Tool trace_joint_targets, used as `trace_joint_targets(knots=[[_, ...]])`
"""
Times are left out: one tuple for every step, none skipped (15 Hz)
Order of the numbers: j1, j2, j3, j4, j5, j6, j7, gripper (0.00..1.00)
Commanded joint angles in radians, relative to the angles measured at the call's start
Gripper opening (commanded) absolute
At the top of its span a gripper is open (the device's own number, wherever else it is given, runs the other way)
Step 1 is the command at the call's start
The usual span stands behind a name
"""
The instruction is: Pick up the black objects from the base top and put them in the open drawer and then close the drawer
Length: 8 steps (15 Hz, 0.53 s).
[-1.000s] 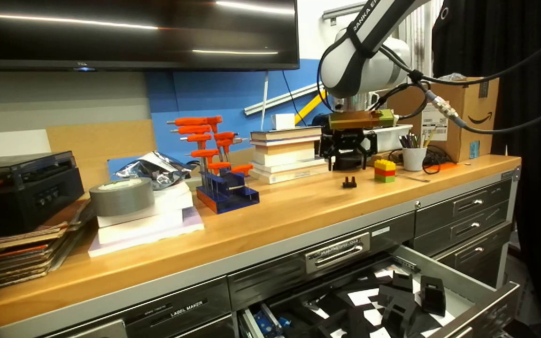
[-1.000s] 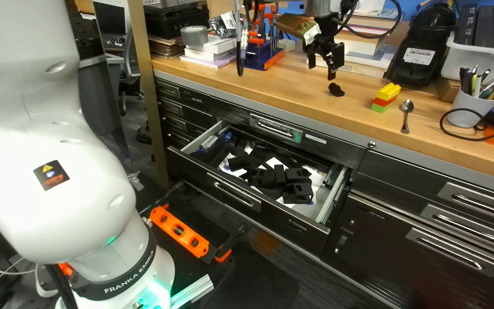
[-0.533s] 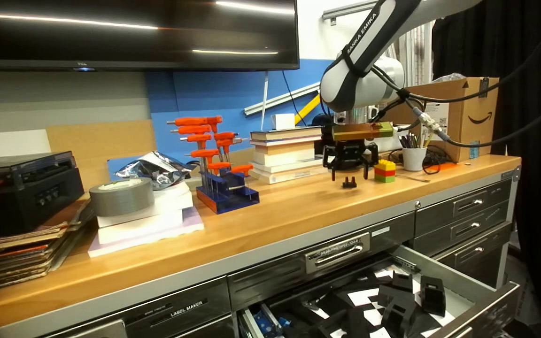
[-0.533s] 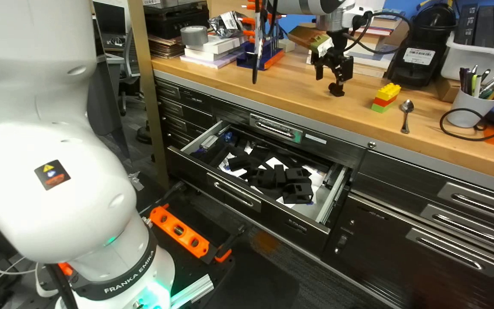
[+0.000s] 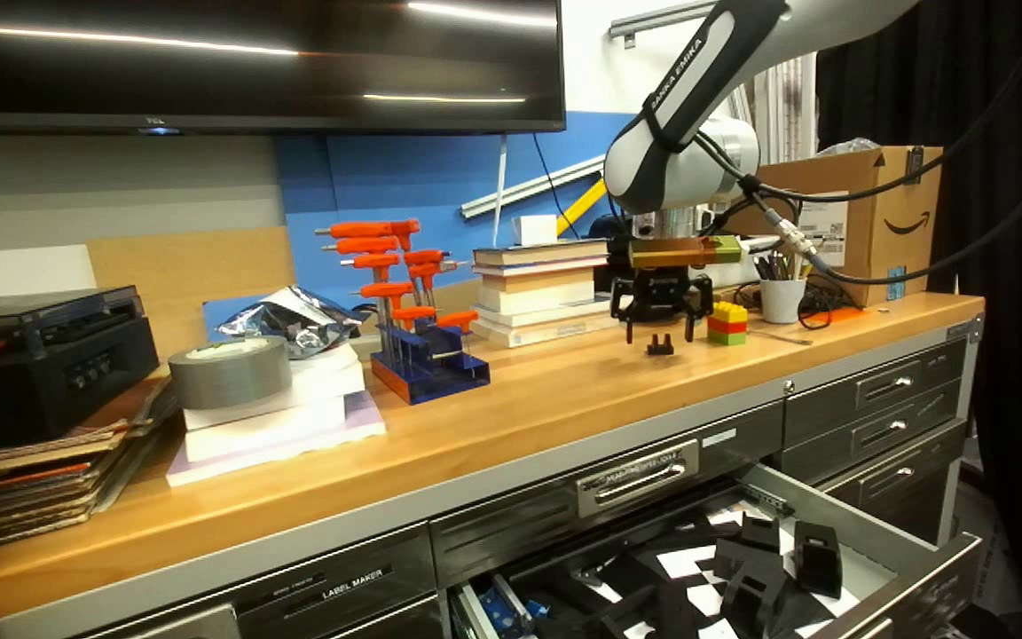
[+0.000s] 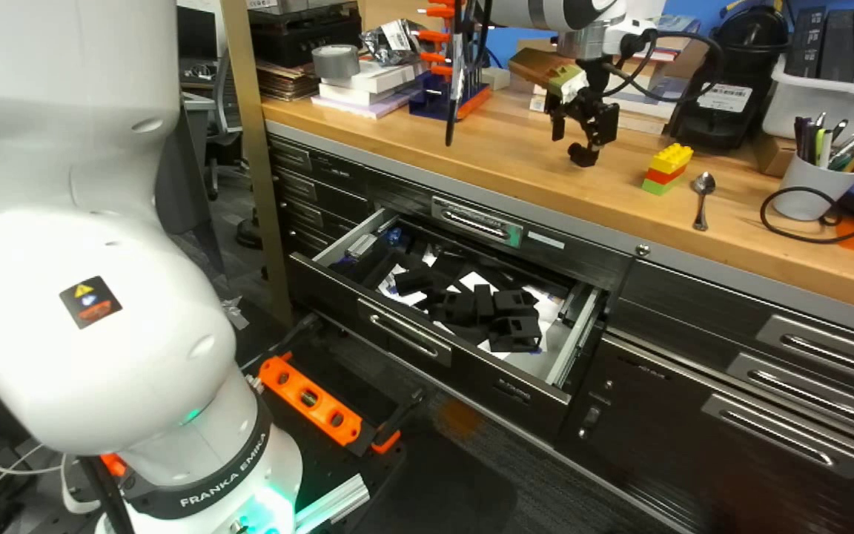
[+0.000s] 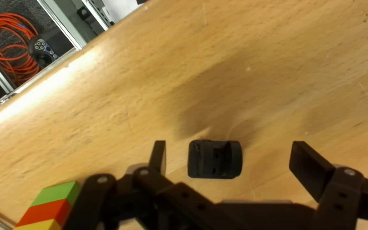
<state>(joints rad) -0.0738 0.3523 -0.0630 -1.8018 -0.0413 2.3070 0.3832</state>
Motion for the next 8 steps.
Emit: trace_joint_targets(knots=[[0.004,0.025,-0.015,0.068,0.040,-0.045,-0.036,1.00],[0.004,0.028,-0.016,0.074,0.044,-0.050,-0.039,1.00],[0.003,0.030,-0.018,0.080,0.047,-0.055,-0.041,1.00],[0.002,0.034,-0.019,0.085,0.049,-0.060,-0.043,1.00],[0.002,0.037,-0.020,0.089,0.051,-0.063,-0.044,1.00],[0.003,0.040,-0.021,0.094,0.050,-0.068,-0.044,0.75],[0.003,0.043,-0.023,0.097,0.049,-0.074,-0.043,0.74],[0.003,0.045,-0.024,0.100,0.049,-0.078,-0.043,0.67]])
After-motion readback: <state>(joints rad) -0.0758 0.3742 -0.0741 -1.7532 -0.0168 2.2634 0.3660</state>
